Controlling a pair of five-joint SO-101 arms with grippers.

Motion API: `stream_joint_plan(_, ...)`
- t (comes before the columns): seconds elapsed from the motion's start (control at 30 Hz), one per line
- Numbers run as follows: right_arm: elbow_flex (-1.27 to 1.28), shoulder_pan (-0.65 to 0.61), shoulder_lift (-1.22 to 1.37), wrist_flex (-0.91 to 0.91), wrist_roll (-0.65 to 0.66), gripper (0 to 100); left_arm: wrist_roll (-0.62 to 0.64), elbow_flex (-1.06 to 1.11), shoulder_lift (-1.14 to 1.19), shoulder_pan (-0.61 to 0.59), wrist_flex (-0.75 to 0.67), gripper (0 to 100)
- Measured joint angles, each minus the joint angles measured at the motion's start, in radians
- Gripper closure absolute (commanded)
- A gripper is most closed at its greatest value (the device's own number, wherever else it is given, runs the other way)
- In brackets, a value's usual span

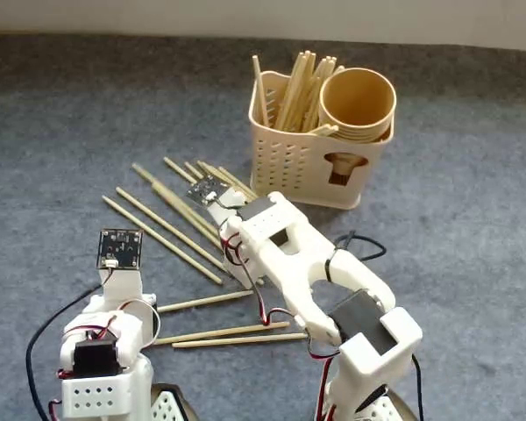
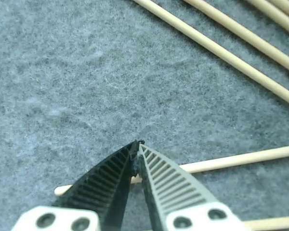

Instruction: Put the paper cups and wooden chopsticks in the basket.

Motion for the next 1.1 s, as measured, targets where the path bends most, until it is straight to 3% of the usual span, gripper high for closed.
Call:
stream_joint_plan(0.3,-0.054,0.103,-0.143,0.316,0.051,99.2,0.0,0.0,0.0,0.0,0.0,100)
stream_joint_plan(0.43,-0.055,0.152,-0.17,0.443,0.173,98.8,0.0,0.0,0.0,0.0,0.0,100)
stream_joint_plan(0.63,-0.055,0.16,-0.176,0.549,0.27,86.8,0.0,0.0,0.0,0.0,0.0,100)
stream_joint_plan(1.0,-0.055,0.114,-0.176,0.535,0.275,86.4,0.0,0.0,0.0,0.0,0.0,100)
stream_joint_plan(1.1,-0.055,0.074,-0.176,0.454,0.196,86.4,0.0,0.0,0.0,0.0,0.0,100)
